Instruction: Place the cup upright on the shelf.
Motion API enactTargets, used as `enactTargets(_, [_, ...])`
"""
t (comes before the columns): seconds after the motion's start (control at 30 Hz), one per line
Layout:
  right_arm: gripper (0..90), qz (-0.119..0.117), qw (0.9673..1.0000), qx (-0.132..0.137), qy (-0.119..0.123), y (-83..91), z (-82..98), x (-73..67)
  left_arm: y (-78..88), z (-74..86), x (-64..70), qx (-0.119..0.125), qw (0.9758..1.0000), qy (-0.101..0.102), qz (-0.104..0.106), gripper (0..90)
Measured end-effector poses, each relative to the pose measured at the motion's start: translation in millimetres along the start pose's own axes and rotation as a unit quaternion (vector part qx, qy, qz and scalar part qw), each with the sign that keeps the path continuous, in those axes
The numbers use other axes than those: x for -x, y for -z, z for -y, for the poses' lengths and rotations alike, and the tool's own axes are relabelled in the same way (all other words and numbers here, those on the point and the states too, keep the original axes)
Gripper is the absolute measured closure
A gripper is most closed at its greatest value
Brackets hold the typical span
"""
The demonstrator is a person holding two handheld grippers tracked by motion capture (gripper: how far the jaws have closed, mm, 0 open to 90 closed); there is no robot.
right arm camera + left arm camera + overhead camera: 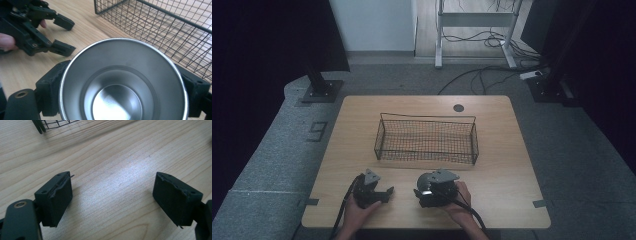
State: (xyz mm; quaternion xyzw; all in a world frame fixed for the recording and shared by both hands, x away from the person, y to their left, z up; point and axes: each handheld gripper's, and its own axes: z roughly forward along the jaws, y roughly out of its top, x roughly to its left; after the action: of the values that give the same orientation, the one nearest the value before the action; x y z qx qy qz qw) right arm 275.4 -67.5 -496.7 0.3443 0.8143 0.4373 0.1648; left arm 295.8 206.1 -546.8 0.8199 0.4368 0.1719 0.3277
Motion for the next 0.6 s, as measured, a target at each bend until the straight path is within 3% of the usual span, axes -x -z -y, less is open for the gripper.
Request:
enactTargets(0.1, [13.4,-0.009,0.9999,0.009,0.001,5.6,-2.9,-1.2,0.0,0.0,0.0,0.0,1.0,0.0,0.0,16.0])
enactTargets(0.6, [13.4,-0.009,0.9994,0.033,-0.005,24.2,-10.7,2.7,0.0,0.0,0.0,0.0,1.0,0.0,0.0,16.0])
